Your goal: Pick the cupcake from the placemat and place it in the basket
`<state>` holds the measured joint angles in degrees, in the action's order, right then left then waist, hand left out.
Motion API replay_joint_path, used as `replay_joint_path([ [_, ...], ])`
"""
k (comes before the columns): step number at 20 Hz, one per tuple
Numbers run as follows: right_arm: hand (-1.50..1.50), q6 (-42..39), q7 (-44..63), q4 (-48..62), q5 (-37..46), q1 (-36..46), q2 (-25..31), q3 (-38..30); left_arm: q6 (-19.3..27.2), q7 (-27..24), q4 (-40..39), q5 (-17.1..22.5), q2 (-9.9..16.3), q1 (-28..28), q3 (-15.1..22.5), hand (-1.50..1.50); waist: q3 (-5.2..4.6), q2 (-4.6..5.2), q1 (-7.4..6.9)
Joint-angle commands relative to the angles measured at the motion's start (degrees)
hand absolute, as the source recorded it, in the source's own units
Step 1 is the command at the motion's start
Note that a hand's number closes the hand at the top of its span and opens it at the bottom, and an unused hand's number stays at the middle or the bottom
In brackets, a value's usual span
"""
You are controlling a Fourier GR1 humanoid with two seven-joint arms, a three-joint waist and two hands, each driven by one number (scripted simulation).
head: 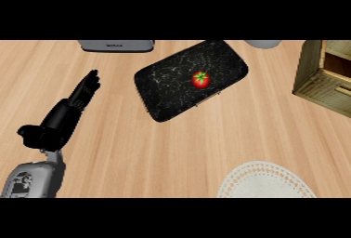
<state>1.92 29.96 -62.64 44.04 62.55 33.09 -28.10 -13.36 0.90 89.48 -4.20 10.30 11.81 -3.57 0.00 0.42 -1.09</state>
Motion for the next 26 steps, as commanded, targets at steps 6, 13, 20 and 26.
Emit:
replay_joint_path([
  [6,1.50,2.96,-13.48,20.26,-3.78,0.47,7.46,-3.81,-1.14,-1.33,-2.24,0.99,1.10,0.15,-1.97,0.00,0.02,0.04,0.10],
  [13,1.50,13.32,-24.18,30.62,-3.71,-0.29,9.46,-5.20,-0.57,1.45,1.69,0.40,-0.16,-0.29,-0.27,0.00,0.06,0.11,-0.45],
  [20,1.50,24.44,-32.95,36.43,-4.56,-2.70,10.34,-7.85,1.27,0.56,2.07,-1.89,-2.77,-1.58,2.30,0.00,0.14,0.43,-0.99],
  [26,-1.50,21.02,-39.04,42.74,-7.92,-0.03,14.49,-10.08,0.37,2.29,1.62,-1.17,-2.21,1.45,1.96,0.00,0.14,0.58,-1.11],
])
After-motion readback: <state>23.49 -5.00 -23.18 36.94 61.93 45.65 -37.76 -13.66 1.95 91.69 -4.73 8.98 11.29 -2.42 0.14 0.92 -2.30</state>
